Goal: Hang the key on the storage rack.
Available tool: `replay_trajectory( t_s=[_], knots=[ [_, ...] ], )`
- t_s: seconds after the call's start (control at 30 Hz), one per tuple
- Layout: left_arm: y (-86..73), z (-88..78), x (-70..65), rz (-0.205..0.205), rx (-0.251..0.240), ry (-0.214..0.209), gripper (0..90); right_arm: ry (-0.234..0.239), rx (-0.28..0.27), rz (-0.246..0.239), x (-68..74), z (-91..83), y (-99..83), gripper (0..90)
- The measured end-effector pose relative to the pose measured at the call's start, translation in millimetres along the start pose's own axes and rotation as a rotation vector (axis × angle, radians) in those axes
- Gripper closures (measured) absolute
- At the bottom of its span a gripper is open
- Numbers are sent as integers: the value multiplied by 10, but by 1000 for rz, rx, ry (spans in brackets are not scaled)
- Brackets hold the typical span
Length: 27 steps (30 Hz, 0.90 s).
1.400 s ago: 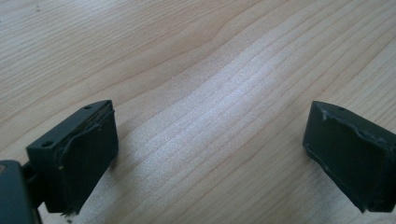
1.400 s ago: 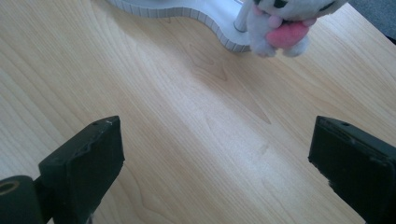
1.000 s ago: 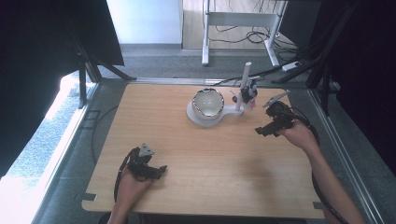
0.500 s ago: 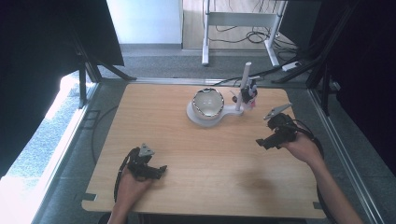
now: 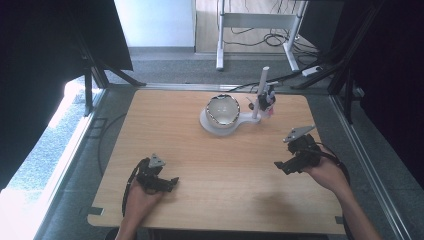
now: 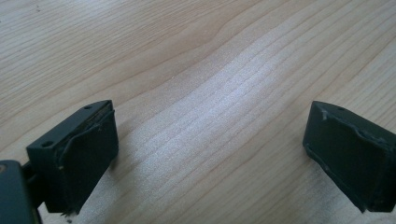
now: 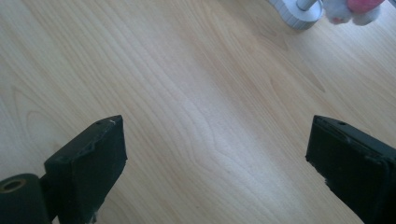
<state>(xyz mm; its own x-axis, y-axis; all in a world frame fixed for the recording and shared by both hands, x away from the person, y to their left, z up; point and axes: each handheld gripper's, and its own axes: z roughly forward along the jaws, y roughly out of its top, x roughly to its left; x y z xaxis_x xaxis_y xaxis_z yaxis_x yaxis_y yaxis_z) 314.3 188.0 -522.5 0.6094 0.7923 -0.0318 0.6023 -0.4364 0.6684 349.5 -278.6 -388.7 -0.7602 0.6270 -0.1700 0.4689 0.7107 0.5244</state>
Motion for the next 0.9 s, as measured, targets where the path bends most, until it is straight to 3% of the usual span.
replay_trajectory(
  t_s=[0.53,0.9],
  knots=[
    [0,-1,1,3,1,1,31,27,-41,0,310,58,-167,38],
    [0,0,1,3,1,1,32,48,-66,6,516,311,-281,0]
  ],
)
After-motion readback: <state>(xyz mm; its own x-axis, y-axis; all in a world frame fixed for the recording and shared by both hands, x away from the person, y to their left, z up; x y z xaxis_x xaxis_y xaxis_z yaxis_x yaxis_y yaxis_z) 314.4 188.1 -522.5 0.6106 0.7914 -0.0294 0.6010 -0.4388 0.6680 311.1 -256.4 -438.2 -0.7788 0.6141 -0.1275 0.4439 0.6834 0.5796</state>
